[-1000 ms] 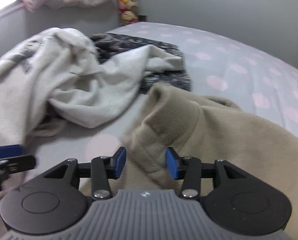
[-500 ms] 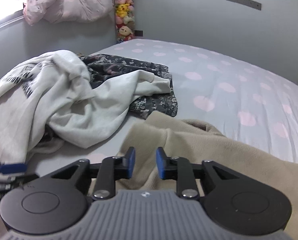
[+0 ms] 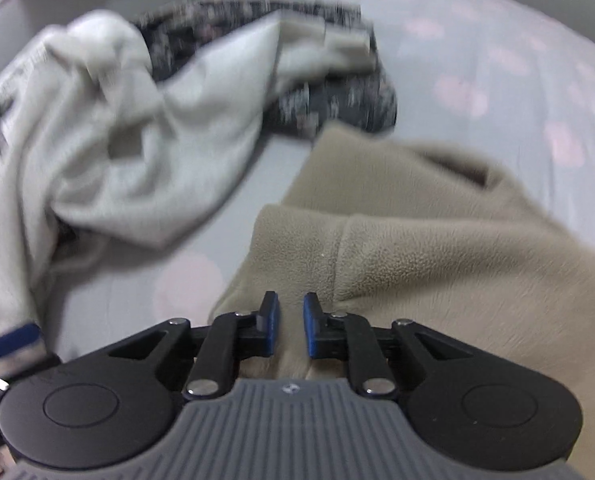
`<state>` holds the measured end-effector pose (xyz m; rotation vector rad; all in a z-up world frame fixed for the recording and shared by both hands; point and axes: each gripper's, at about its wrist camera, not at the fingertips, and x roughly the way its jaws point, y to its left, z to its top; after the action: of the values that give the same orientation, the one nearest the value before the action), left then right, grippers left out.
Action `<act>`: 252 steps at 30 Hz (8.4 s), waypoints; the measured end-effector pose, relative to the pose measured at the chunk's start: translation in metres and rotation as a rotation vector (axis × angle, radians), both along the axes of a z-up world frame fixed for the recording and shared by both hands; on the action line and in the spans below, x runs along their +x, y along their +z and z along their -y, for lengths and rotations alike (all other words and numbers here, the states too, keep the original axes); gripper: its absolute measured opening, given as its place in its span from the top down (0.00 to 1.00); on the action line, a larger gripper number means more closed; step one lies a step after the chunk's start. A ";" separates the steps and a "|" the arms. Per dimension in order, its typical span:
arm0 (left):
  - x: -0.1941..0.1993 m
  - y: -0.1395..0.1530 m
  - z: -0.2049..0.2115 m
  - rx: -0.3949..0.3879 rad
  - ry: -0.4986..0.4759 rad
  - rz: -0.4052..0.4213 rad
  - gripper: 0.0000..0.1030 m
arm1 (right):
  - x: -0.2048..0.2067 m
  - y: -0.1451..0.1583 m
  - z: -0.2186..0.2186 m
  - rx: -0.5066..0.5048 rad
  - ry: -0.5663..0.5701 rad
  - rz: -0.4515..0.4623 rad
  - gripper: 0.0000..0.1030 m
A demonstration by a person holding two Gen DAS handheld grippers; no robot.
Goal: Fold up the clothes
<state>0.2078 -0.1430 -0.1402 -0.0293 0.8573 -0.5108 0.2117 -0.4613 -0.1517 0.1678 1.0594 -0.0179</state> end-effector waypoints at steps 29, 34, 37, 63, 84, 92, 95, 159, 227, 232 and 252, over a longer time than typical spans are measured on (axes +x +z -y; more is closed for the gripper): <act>-0.093 0.021 0.010 0.070 -0.208 -0.061 0.51 | -0.387 0.077 0.163 -0.038 -0.290 0.154 0.57; -0.134 0.036 0.003 0.134 -0.286 -0.015 0.50 | -0.456 0.082 0.166 -0.065 -0.342 0.181 0.53; -0.158 0.046 -0.001 0.163 -0.362 0.019 0.50 | -0.479 0.084 0.157 -0.065 -0.323 0.199 0.52; -0.325 -0.008 -0.009 0.688 -1.054 0.230 0.44 | -0.539 0.097 0.020 -0.468 0.262 0.142 0.22; -0.351 -0.058 -0.003 0.954 -1.053 0.467 0.35 | -0.520 0.052 -0.015 -0.950 0.698 -0.029 0.14; -0.355 -0.070 0.004 1.011 -1.040 0.539 0.31 | -0.526 0.052 -0.012 -0.913 0.622 0.019 0.16; -0.350 -0.065 0.004 0.992 -1.008 0.547 0.43 | -0.529 0.052 -0.012 -0.901 0.608 0.031 0.26; -0.205 0.204 0.097 0.400 -0.607 0.820 0.91 | -0.484 0.194 0.096 -0.924 -0.165 0.626 0.86; -0.091 -0.041 0.003 -0.145 -0.043 -0.096 0.67 | -0.467 -0.002 0.232 0.230 -0.831 0.235 0.65; -0.092 -0.053 0.015 -0.057 -0.054 -0.106 0.68 | -0.436 -0.019 0.231 0.125 -0.796 0.032 0.66; -0.119 0.013 0.014 -0.102 -0.099 0.065 0.65 | -0.480 0.042 0.184 -0.191 -0.855 0.380 0.57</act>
<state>0.0892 -0.1567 -0.1275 -0.0630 0.7715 -0.6450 -0.2685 -0.6453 -0.1101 0.4221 0.5402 -0.8255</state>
